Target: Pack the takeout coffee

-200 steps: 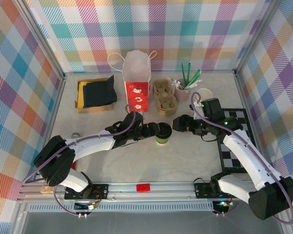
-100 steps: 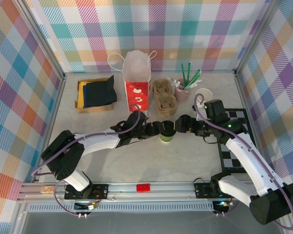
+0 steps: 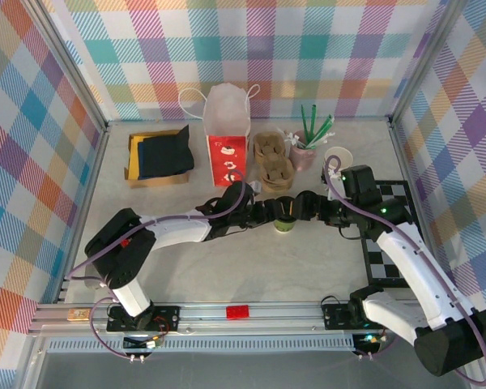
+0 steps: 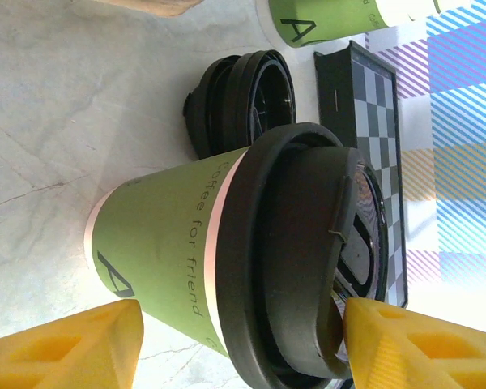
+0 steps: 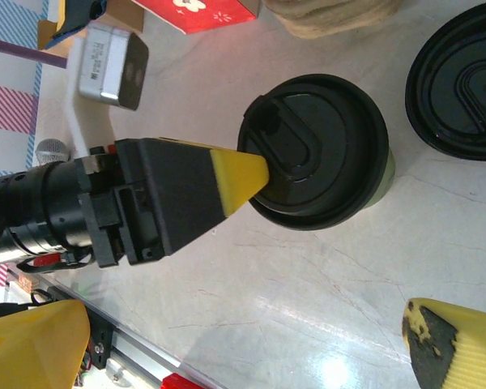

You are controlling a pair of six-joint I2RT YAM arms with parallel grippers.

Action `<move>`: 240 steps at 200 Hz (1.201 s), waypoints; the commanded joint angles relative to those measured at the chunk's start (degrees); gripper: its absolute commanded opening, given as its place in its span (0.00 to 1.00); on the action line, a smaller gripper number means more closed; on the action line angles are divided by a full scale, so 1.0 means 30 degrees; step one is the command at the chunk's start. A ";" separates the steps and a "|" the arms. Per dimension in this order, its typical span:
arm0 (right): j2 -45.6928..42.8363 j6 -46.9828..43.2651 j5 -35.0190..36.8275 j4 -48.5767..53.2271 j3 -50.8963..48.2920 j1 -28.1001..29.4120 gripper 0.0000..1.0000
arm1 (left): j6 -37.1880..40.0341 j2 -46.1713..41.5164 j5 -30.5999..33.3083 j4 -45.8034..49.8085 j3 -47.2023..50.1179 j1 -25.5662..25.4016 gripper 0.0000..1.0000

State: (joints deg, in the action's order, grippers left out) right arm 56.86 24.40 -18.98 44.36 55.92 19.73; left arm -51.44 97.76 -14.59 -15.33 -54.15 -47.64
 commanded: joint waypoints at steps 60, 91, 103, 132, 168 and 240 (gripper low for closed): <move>-0.0208 -0.0481 0.0219 0.0387 0.1104 -0.0308 0.99 | 0.0096 0.1952 -0.0318 0.0585 -0.1625 -0.0647 0.65; -0.0032 -0.0548 0.0277 0.0346 0.1260 -0.0336 0.99 | 0.0211 0.2292 -0.0352 0.0698 -0.2141 -0.0791 0.65; 0.0038 -0.0574 0.0263 0.0335 0.1329 -0.0339 0.99 | 0.0242 0.2392 -0.0352 0.0694 -0.2294 -0.0820 0.65; 0.0089 -0.0496 0.0237 0.0311 0.1428 -0.0372 0.99 | 0.0199 0.2833 -0.0461 0.0574 -0.2684 -0.0935 0.65; 0.0060 -0.0546 0.0263 0.0420 0.1516 -0.0357 0.99 | 0.0286 0.2713 -0.0389 0.0664 -0.2604 -0.0967 0.65; 0.0836 -0.1283 0.1309 0.1217 0.2363 -0.0364 0.99 | 0.1705 0.0814 0.0259 0.3177 -0.2516 -0.0961 0.82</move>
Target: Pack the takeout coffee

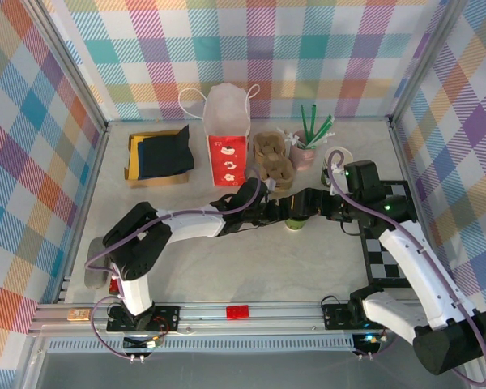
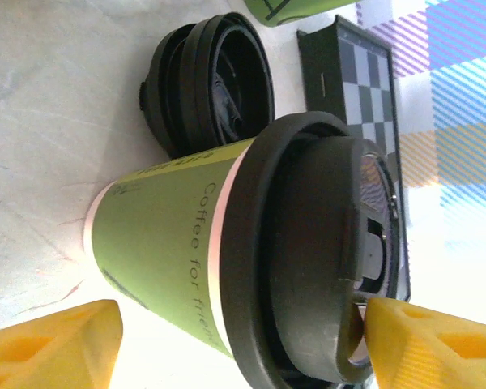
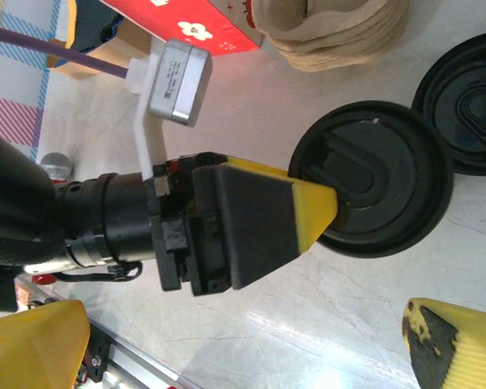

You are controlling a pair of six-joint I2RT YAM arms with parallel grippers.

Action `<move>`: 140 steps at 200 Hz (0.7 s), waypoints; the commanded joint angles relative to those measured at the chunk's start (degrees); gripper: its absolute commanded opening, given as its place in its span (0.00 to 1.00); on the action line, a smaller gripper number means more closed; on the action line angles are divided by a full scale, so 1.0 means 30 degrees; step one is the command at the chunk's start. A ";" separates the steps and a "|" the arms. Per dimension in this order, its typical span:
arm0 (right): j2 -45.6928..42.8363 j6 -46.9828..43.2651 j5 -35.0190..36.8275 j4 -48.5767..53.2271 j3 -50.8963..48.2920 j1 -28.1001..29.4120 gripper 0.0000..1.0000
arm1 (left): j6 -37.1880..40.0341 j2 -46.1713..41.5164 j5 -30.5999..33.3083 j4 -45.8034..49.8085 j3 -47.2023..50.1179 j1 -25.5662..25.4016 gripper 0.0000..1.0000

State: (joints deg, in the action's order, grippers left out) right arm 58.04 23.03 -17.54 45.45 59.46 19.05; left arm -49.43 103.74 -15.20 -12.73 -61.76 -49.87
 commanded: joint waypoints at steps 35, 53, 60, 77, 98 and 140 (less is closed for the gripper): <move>0.2099 -0.1980 0.1972 0.1813 0.3131 -0.0157 0.99 | 0.1475 -0.3078 0.0570 0.3485 0.0419 -0.0132 0.89; 0.3150 -0.2471 0.2073 0.2160 0.4319 -0.0139 1.00 | 0.1669 -0.4317 0.0941 0.3999 0.0630 -0.0081 0.91; 0.3518 -0.2626 0.2027 0.2216 0.4708 -0.0139 1.00 | 0.1777 -0.4688 0.0965 0.4213 0.0607 -0.0021 0.92; 0.4327 -0.3132 0.1779 0.2221 0.5523 -0.0125 0.98 | 0.1881 -0.5490 0.0936 0.4637 0.0605 0.0139 0.93; 0.5491 -0.4665 0.1714 0.2213 0.6691 -0.0049 0.97 | 0.2040 -0.7025 0.1049 0.5320 0.0957 0.0534 0.93; 0.8111 -0.8747 0.3417 0.3046 0.8870 0.1316 0.92 | 0.2245 -1.1853 0.1834 0.7696 0.3066 0.2878 0.92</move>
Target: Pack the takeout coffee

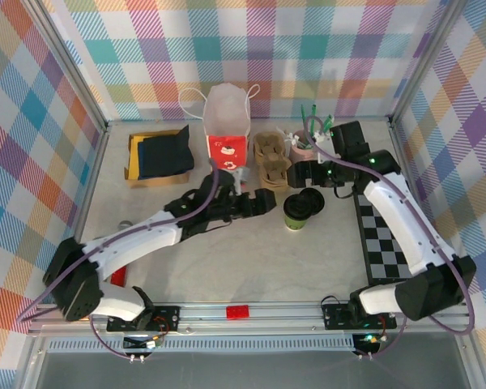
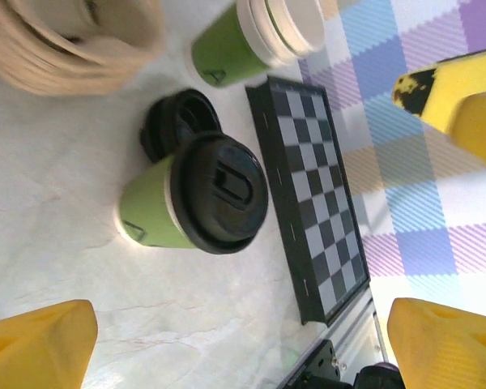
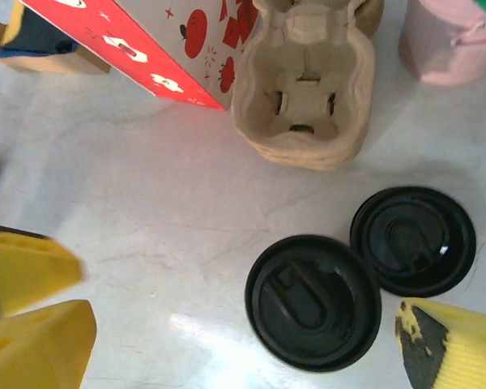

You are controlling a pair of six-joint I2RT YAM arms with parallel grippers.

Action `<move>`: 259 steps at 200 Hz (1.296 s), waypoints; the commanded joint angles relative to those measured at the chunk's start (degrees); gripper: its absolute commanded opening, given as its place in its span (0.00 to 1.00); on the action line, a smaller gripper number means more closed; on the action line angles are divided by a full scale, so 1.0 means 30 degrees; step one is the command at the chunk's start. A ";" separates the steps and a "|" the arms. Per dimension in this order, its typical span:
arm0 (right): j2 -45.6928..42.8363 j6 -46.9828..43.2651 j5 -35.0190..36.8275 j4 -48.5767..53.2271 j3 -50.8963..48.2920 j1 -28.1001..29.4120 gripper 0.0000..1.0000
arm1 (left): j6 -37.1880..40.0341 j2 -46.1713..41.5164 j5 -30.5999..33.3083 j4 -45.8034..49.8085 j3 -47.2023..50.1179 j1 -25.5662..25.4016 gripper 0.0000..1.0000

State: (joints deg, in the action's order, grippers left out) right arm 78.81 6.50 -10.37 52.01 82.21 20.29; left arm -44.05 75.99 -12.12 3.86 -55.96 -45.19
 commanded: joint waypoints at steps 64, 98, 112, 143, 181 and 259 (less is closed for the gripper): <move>0.6069 -0.6830 0.4213 0.1165 0.4439 0.3705 0.81 | 0.1003 -0.8756 0.1813 0.6730 0.3251 0.4030 0.92; 0.8556 -0.7487 0.4724 0.1862 0.6581 0.4015 0.73 | 0.1097 -1.0398 0.1568 0.7808 0.3728 0.5263 0.92; 0.9404 -0.7850 0.5227 0.2353 0.7362 0.4335 0.73 | 0.1203 -1.0640 0.1371 0.8097 0.3770 0.5561 0.92; 1.0590 -0.8386 0.6824 0.2453 0.7952 0.4982 0.75 | 0.1387 -1.1093 0.1400 0.8462 0.3973 0.5885 0.91; 1.1821 -0.8219 0.7295 0.2739 0.8772 0.5045 0.72 | 0.1479 -1.1353 0.1346 0.8609 0.4235 0.6126 0.91; 1.3145 -0.8327 0.8448 0.2162 0.9152 0.5070 0.61 | 0.1618 -1.1270 0.1319 0.8675 0.4329 0.6524 0.90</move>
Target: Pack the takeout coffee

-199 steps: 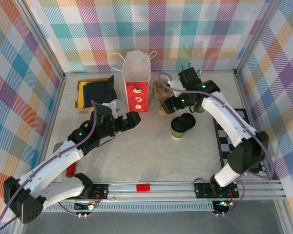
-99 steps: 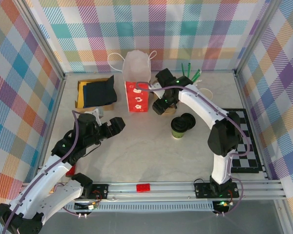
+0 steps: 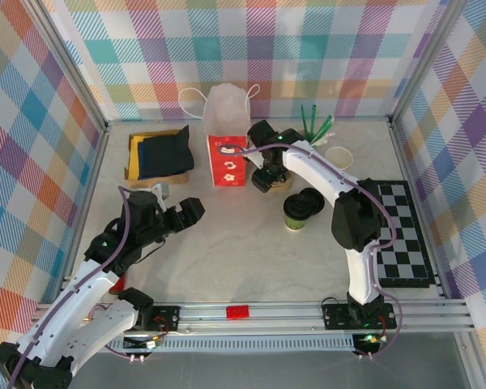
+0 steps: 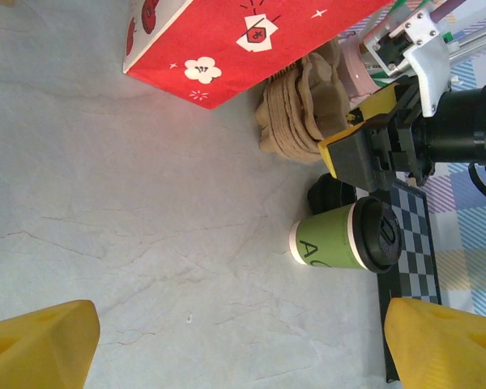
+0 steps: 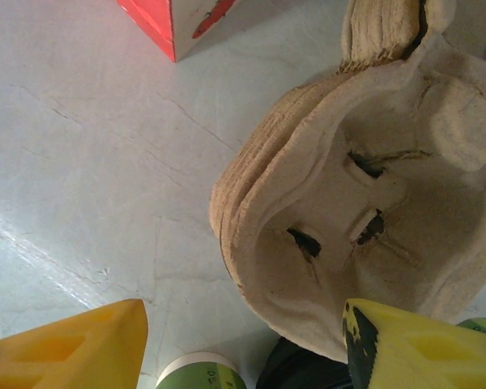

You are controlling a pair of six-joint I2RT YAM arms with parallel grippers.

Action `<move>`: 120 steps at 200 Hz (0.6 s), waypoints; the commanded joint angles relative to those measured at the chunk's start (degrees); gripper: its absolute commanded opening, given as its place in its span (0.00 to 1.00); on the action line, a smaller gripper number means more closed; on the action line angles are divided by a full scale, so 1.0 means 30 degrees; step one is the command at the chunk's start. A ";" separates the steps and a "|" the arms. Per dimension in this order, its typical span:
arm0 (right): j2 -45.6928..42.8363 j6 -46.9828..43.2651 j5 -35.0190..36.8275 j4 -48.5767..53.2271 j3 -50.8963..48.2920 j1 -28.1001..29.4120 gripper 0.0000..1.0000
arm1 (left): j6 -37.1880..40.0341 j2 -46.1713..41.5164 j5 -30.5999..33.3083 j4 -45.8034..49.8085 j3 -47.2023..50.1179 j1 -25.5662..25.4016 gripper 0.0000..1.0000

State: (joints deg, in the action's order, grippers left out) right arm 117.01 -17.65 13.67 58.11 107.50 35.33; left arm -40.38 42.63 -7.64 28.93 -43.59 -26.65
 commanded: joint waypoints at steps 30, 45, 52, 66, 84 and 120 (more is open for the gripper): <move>0.0700 -0.0295 0.0366 -0.0092 0.0741 0.0059 0.52 | 0.0423 -0.0097 -0.0184 0.0289 0.0218 0.0462 0.90; 0.0848 -0.0269 0.0365 -0.0092 0.0854 0.0060 0.49 | 0.0471 -0.0091 -0.0265 0.0289 0.0238 0.0515 0.90; 0.0919 -0.0269 0.0336 -0.0093 0.0889 0.0059 0.47 | 0.0485 -0.0097 -0.0262 0.0318 0.0233 0.0533 0.90; 0.1012 -0.0269 0.0168 -0.0035 0.0926 0.0059 0.46 | 0.0520 -0.0091 -0.0273 0.0318 0.0224 0.0594 0.90; 0.1111 -0.0240 0.0185 -0.0087 0.0927 0.0058 0.46 | 0.0527 -0.0087 -0.0320 0.0318 0.0281 0.0681 0.90; 0.1301 -0.0211 0.0350 -0.0208 0.1019 0.0059 0.40 | 0.0512 -0.0048 -0.0486 0.0212 0.0359 0.0858 0.90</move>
State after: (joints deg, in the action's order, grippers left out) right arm 119.96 -18.35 14.55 57.74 108.88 35.33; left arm -39.55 42.63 -8.03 28.86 -43.27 -25.17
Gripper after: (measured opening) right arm 0.417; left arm 0.899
